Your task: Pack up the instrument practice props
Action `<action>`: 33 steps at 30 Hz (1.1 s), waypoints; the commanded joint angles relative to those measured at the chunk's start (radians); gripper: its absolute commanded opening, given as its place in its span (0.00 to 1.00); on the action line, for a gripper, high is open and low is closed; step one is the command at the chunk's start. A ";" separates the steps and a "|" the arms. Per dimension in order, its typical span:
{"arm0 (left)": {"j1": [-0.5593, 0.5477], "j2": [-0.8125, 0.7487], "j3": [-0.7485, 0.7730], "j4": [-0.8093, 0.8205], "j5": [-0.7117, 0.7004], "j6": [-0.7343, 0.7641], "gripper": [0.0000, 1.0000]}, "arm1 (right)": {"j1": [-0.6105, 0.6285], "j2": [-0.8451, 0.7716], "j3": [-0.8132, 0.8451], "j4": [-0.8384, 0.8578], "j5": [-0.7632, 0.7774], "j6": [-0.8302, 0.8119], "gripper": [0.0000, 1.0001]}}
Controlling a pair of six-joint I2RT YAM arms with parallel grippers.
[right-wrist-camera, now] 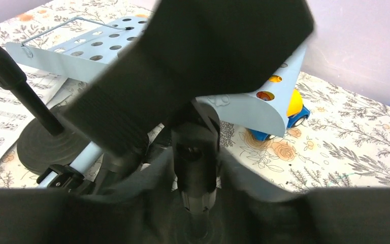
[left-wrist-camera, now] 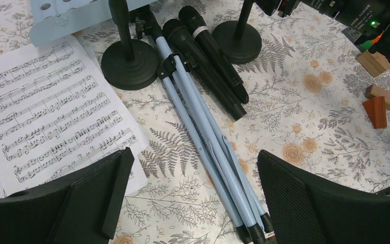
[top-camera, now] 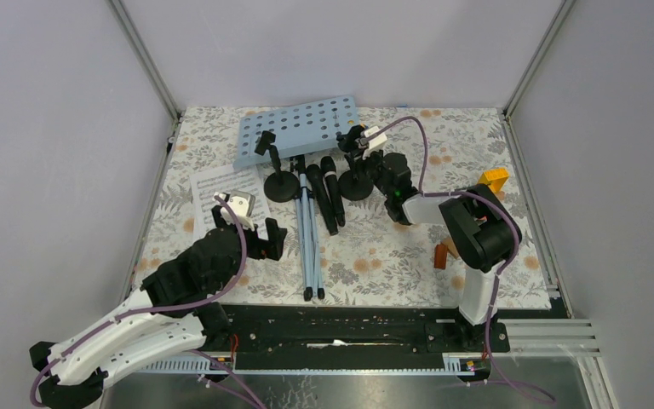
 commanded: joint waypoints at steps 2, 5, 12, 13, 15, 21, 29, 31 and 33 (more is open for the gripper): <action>0.000 0.001 0.007 0.020 0.010 0.015 0.99 | -0.012 -0.016 0.007 0.133 0.002 0.025 0.60; 0.000 -0.004 0.006 0.020 0.005 0.015 0.99 | -0.012 -0.055 -0.077 0.146 0.062 0.015 0.81; 0.001 0.008 0.006 0.020 0.004 0.013 0.99 | -0.011 -0.268 -0.290 0.021 0.152 0.050 0.99; 0.000 0.008 0.006 0.020 0.004 0.014 0.99 | -0.011 -0.319 -0.322 -0.017 0.160 0.074 1.00; 0.000 0.011 0.007 0.020 -0.001 0.011 0.99 | -0.012 -0.429 -0.377 -0.124 0.182 0.141 1.00; 0.001 0.004 0.011 0.015 -0.059 -0.035 0.99 | -0.012 -0.720 -0.281 -0.833 0.338 0.411 1.00; 0.002 0.001 0.017 -0.006 -0.120 -0.056 0.99 | -0.012 -0.977 -0.172 -1.460 0.384 0.524 1.00; 0.003 0.004 0.024 -0.018 -0.140 -0.065 0.99 | -0.012 -1.064 -0.169 -1.520 0.376 0.523 1.00; 0.003 0.000 0.030 -0.028 -0.152 -0.069 0.99 | -0.012 -1.163 -0.175 -1.555 0.383 0.523 1.00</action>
